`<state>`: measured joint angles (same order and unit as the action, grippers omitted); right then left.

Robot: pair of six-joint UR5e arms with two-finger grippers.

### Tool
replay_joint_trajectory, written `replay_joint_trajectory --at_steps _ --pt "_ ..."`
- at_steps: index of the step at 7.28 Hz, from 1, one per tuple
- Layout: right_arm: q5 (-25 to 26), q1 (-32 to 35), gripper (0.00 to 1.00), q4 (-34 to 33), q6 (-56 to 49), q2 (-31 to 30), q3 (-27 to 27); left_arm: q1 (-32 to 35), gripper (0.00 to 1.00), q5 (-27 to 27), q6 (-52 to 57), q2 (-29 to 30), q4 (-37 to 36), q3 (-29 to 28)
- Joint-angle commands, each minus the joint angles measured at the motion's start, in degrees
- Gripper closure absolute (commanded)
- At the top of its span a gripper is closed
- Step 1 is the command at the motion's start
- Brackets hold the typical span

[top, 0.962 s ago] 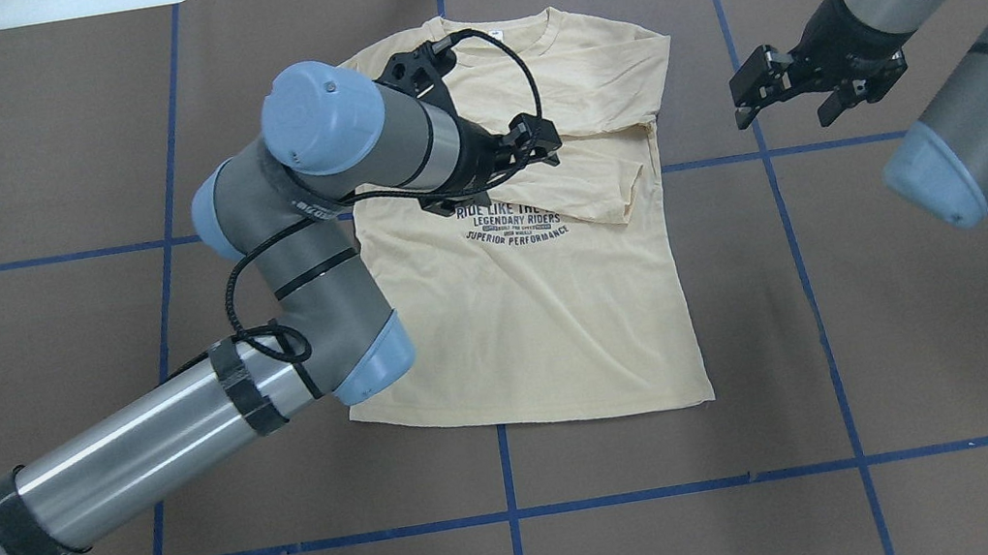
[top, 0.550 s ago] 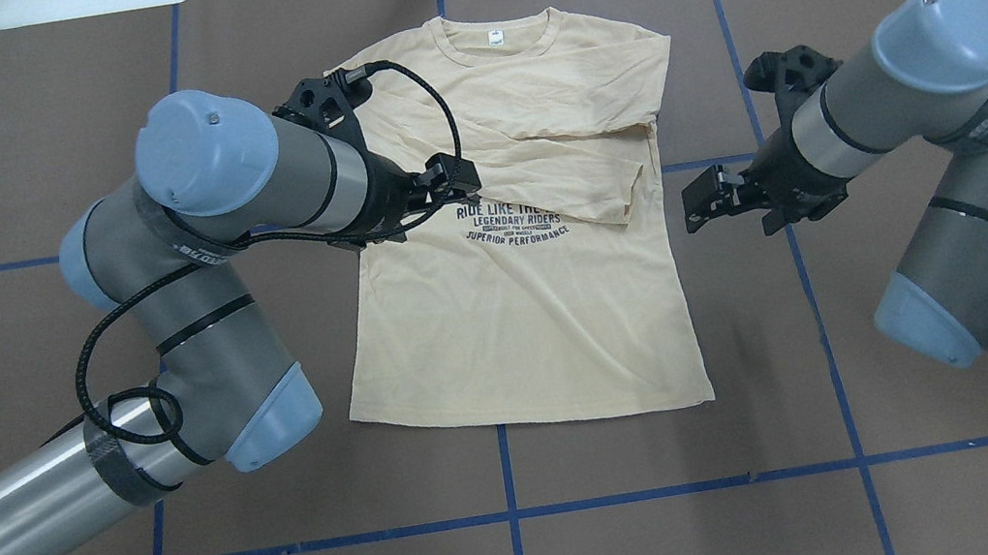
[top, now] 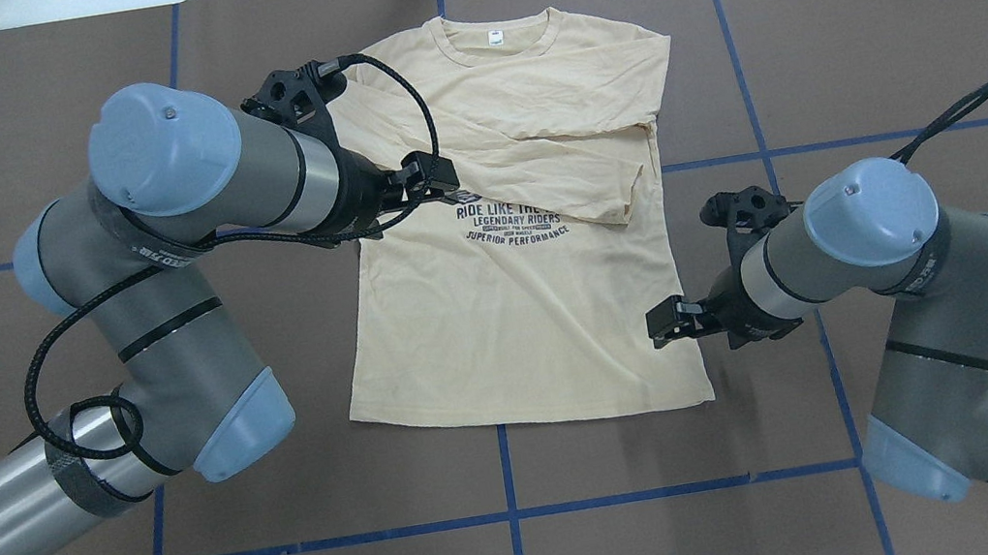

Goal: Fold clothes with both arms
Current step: 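Move the right gripper to the hem corner nearest the robot while the left gripper withdraws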

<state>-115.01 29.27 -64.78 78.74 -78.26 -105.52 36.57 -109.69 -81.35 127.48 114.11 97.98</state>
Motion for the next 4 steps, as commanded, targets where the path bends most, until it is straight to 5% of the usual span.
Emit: replay_joint_trajectory --at_steps 1,2,4 --pt "2.3 -3.2 0.02 -0.4 1.1 -0.1 0.0 0.7 0.00 0.0 1.3 0.0 0.0 0.1" --pt "2.0 -3.2 0.05 -1.0 1.2 -0.2 0.0 0.7 0.00 -0.1 1.5 -0.1 0.0 0.1" --pt "1.9 -3.3 0.34 -3.1 1.2 0.2 -0.1 0.7 0.00 -0.1 1.6 -0.5 0.1 0.1"
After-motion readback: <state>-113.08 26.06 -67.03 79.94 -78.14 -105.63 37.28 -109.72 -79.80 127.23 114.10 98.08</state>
